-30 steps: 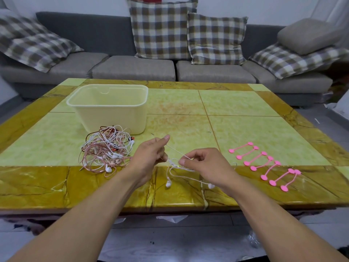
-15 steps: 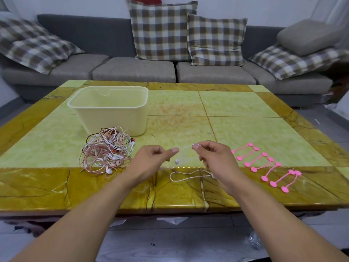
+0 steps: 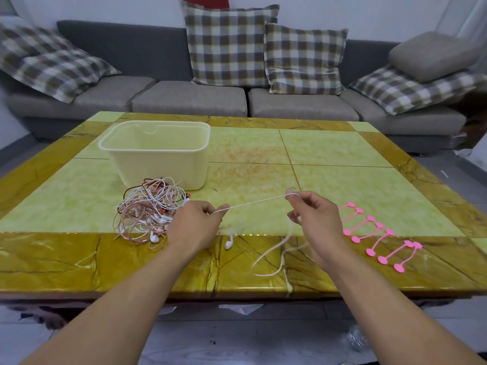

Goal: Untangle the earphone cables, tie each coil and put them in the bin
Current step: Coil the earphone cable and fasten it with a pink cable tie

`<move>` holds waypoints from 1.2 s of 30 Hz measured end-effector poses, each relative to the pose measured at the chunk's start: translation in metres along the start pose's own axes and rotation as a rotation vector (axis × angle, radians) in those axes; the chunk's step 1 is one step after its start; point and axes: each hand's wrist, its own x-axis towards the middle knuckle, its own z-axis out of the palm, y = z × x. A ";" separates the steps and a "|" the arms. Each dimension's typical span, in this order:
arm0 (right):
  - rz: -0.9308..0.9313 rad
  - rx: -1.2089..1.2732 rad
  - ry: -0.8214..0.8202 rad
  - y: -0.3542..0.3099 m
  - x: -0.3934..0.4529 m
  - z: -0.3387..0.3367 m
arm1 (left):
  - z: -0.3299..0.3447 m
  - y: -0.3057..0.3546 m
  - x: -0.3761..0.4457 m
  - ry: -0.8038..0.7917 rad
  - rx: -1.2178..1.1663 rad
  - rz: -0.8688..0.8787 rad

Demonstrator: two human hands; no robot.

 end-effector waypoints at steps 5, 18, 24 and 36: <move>0.104 0.149 0.001 -0.007 0.004 -0.007 | -0.003 -0.001 0.000 -0.035 -0.004 -0.021; 0.023 -0.119 -0.555 0.006 -0.008 0.004 | -0.004 0.032 -0.020 -0.566 -1.059 -0.400; -0.128 -0.555 -0.573 0.016 -0.017 0.012 | -0.002 0.033 -0.017 -0.574 -1.263 -0.440; -0.014 0.055 -0.247 0.002 -0.011 0.014 | 0.004 0.038 -0.029 -0.411 -0.841 0.050</move>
